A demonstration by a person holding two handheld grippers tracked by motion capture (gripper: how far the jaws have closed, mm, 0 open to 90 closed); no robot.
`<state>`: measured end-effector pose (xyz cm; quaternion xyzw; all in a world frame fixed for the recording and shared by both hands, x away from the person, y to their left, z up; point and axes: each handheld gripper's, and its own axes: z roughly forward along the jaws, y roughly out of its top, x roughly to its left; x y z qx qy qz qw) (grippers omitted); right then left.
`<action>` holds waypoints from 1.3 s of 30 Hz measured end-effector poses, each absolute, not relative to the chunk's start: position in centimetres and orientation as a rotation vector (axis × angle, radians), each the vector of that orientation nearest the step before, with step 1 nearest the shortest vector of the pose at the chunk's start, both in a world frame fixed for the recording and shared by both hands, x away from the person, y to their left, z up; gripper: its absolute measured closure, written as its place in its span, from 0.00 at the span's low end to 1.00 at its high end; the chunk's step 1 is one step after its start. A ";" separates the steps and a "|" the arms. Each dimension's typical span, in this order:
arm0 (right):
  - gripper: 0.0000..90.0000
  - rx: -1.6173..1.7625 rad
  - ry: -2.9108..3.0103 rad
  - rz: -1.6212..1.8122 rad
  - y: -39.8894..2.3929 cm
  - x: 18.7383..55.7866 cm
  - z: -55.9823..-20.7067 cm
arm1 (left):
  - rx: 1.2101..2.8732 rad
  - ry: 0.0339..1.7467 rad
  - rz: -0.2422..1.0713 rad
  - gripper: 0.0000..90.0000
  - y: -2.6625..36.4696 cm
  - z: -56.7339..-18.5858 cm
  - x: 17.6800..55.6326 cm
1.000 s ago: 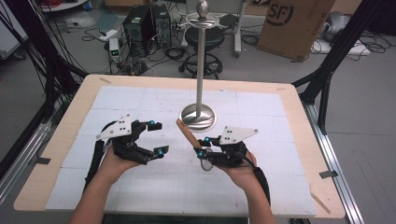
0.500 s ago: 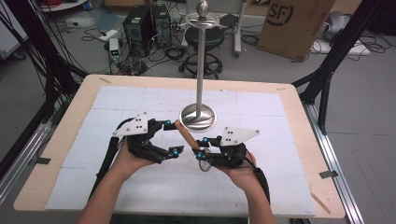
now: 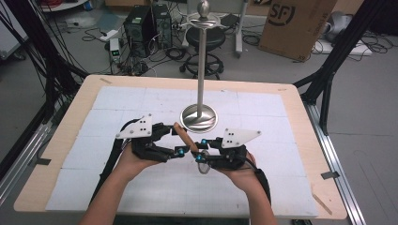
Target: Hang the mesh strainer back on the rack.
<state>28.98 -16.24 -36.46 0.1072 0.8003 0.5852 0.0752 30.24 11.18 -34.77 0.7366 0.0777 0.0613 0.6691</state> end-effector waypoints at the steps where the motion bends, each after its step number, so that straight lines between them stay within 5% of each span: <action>1: 0.76 0.319 2.400 1.760 -16.2 29.0 -36.4 | 1.660 0.166 0.140 0.55 11.1 -34.7 30.2; 5: 0.76 0.316 2.398 1.767 -16.3 29.0 -36.4 | 1.683 0.144 0.165 0.68 10.8 -34.7 29.9; 13: 0.76 0.298 2.419 1.771 -16.1 29.0 -36.6 | 1.675 0.140 0.125 0.74 10.7 -34.7 30.0; 33: 0.75 0.299 2.429 1.762 -15.1 29.0 -37.1 | 1.698 0.133 0.130 0.76 10.6 -34.7 29.8; 39: 0.61 0.323 2.432 1.767 -15.5 29.0 -37.1 | 1.698 0.172 0.152 0.76 11.2 -34.6 30.2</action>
